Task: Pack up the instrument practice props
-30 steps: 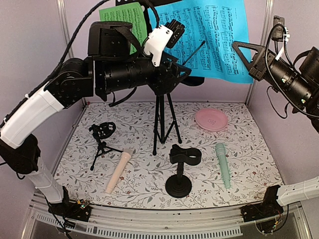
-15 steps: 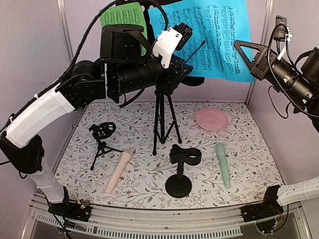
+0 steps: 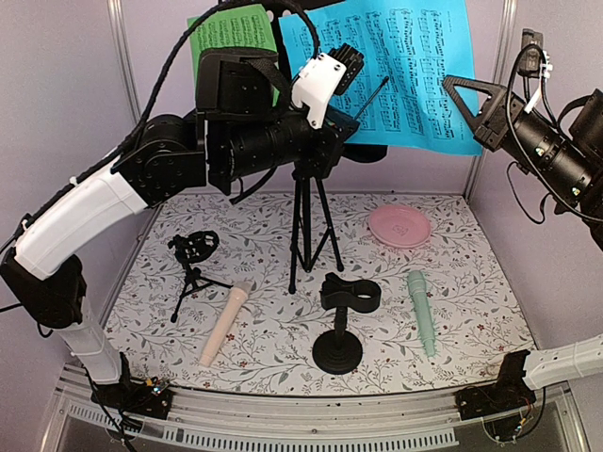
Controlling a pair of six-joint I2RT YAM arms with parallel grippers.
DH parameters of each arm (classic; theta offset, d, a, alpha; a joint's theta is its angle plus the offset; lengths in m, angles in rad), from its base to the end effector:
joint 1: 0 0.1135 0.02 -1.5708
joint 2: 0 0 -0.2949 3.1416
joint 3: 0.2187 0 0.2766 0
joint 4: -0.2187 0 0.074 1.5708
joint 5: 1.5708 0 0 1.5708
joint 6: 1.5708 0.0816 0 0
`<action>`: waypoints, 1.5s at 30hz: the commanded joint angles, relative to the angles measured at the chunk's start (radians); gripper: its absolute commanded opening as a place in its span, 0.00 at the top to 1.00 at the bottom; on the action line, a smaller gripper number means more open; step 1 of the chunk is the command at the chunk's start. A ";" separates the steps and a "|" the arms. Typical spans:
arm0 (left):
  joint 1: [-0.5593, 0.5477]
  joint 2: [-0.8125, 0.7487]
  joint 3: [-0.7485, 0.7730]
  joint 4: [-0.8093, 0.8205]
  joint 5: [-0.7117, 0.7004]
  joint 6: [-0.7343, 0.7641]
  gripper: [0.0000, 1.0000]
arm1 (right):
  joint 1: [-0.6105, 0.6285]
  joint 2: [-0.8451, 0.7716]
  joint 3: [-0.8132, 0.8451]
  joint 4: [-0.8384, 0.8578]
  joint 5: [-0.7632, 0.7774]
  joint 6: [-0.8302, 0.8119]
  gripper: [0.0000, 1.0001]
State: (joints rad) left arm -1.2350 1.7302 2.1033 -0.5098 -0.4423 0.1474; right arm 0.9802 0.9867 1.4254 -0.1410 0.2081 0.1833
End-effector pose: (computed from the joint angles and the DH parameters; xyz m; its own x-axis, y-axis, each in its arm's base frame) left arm 0.1789 -0.4065 0.5388 0.0604 0.2298 -0.9714 0.7124 0.6717 0.2032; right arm 0.1384 0.1762 0.5737 0.0325 0.3688 -0.9289 -0.7207 0.6526 0.2339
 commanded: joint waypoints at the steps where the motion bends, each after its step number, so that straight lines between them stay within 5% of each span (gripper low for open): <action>1: 0.010 0.010 0.014 0.013 -0.036 -0.010 0.89 | -0.003 -0.006 -0.004 0.020 0.005 -0.002 1.00; 7: 0.011 -0.011 0.002 0.011 -0.043 -0.018 1.00 | -0.003 -0.008 -0.003 0.027 0.013 -0.005 1.00; 20: 0.012 -0.116 -0.148 0.066 -0.073 -0.069 1.00 | -0.003 -0.018 0.037 0.087 0.091 -0.063 1.00; 45: 0.012 -0.134 -0.176 0.088 -0.070 -0.083 1.00 | -0.005 -0.049 0.182 0.098 0.232 -0.253 1.00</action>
State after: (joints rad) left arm -1.2320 1.6268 1.9480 -0.4183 -0.5060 0.0772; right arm 0.9802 0.9535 1.5810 -0.0769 0.3847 -0.0261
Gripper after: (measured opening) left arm 0.038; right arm 0.011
